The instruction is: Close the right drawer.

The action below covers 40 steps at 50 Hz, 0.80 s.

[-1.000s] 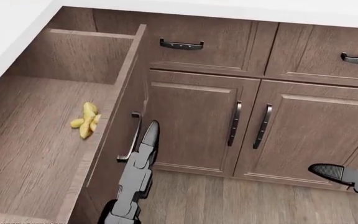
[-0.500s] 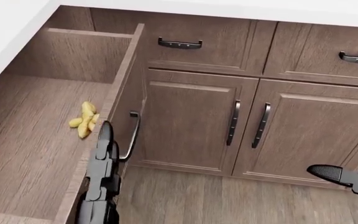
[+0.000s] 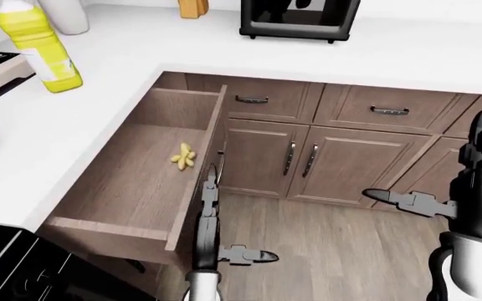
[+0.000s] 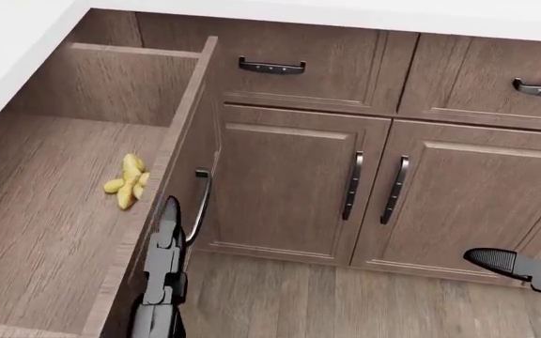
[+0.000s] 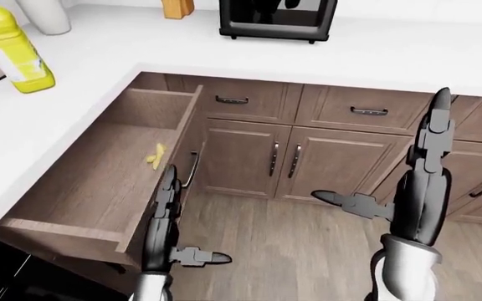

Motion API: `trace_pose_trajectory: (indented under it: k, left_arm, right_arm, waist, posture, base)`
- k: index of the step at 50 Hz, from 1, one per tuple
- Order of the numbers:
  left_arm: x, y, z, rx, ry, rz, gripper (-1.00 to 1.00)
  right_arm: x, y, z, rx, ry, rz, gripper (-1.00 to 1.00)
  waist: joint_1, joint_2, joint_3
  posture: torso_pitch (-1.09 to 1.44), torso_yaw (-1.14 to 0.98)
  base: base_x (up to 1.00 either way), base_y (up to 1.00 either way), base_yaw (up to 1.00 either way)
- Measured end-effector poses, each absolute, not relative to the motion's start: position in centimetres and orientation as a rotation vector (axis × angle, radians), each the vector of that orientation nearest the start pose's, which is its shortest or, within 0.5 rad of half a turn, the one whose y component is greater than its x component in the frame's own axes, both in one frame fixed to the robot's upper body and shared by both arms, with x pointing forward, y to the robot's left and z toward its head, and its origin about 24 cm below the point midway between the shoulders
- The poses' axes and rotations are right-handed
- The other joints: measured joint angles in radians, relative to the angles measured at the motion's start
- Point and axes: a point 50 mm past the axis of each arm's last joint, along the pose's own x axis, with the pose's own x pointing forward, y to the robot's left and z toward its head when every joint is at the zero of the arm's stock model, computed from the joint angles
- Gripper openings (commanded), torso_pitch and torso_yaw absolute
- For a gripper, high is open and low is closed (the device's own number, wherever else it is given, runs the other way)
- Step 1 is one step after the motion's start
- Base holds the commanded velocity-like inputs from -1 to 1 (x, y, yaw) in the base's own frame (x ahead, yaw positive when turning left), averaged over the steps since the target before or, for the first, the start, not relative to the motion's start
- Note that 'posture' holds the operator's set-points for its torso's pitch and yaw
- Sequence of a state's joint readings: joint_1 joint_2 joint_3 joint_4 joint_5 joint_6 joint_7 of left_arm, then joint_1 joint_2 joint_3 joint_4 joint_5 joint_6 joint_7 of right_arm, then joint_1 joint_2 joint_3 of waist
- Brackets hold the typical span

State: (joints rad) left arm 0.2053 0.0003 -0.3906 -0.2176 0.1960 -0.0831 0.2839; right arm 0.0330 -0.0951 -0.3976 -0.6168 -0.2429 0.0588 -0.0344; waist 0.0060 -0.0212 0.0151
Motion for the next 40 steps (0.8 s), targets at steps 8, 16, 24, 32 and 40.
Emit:
trace_pose_trajectory:
  k: [8, 16, 24, 32, 40]
  left_arm:
    - [21.0, 8.4, 4.9, 0.089, -0.08, -0.018, 1.0]
    - [22.3, 9.1, 3.7, 0.061, 0.016, 0.03, 1.0]
    - [22.7, 9.4, 3.2, 0.041, 0.059, 0.048, 1.0]
    - [22.8, 9.6, 3.3, 0.03, 0.068, 0.057, 1.0]
    - [23.0, 9.8, 3.3, 0.024, 0.069, 0.067, 1.0]
  right_arm:
    - [19.6, -24.1, 17.9, -0.435, -0.51, -0.479, 1.0]
    - [19.6, -24.0, 17.9, -0.435, -0.508, -0.476, 1.0]
    - [19.6, -24.0, 18.1, -0.438, -0.511, -0.478, 1.0]
    - [19.6, -24.0, 18.1, -0.438, -0.51, -0.476, 1.0]
    - [19.6, -23.8, 18.3, -0.439, -0.511, -0.472, 1.0]
  waist:
    - [0.0, -0.001, 0.0]
    - [-0.003, -0.003, -0.002]
    - [-0.006, -0.003, -0.003]
    - [-0.007, -0.003, -0.003]
    - [-0.009, -0.004, -0.001]
  posture:
    - [0.0, 0.0]
    - [0.0, 0.0]
    - [0.0, 0.0]
    - [0.0, 0.0]
    - [0.0, 0.0]
  base:
    - [0.0, 0.0, 0.0]
    - [0.0, 0.0, 0.0]
    - [0.0, 0.0, 0.0]
    - [0.0, 0.0, 0.0]
    - [0.0, 0.0, 0.0]
